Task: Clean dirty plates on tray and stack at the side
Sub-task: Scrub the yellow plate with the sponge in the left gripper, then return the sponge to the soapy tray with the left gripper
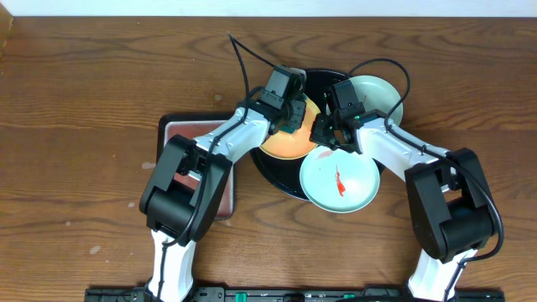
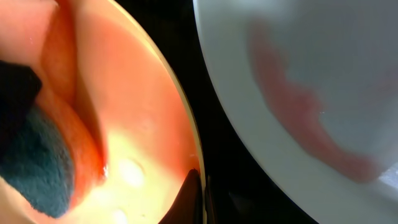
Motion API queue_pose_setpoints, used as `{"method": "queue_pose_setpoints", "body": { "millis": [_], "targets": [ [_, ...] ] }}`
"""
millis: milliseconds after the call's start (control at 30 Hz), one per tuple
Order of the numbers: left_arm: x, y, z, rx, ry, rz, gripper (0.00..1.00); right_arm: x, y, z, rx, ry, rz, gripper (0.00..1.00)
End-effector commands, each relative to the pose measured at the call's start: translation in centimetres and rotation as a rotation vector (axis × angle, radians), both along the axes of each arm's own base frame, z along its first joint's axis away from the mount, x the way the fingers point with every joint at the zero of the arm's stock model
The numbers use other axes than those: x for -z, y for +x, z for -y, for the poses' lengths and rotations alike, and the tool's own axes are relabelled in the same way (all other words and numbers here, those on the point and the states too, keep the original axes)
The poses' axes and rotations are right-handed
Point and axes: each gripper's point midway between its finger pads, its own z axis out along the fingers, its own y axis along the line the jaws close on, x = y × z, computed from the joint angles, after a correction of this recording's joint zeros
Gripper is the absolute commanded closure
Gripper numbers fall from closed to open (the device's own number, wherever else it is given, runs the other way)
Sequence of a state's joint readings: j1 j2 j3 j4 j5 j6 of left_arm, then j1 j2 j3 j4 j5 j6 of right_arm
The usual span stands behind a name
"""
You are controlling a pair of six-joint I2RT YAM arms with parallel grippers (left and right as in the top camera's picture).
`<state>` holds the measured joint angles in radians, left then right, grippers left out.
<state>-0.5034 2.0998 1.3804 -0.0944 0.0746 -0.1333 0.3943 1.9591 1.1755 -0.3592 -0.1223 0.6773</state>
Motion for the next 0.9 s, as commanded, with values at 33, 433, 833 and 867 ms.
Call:
{"method": "queue_pose_setpoints", "body": {
  "millis": [33,433,833,867],
  "targets": [
    [0.7,1.6,-2.9,-0.093,0.142,0.075,0.93,1.3,-1.3,-0.6,-0.029,-0.007,-0.049,0.99],
    [2.2,-0.2,-6.8,-0.057,0.408,0.019,0.93,1.3,-1.4,-0.6,-0.029,-0.008,-0.052,0.99],
    [4.6,-7.7,-2.2,0.106,0.113,-0.348,0.93,1.3,-1.3,-0.6,-0.029,-0.006,-0.048,0.99],
    [4.4,-7.9,-1.7,0.121,0.086,-0.357,0.93,1.3,-1.3,-0.6,-0.029,-0.006,-0.048,0.99]
  ]
}}
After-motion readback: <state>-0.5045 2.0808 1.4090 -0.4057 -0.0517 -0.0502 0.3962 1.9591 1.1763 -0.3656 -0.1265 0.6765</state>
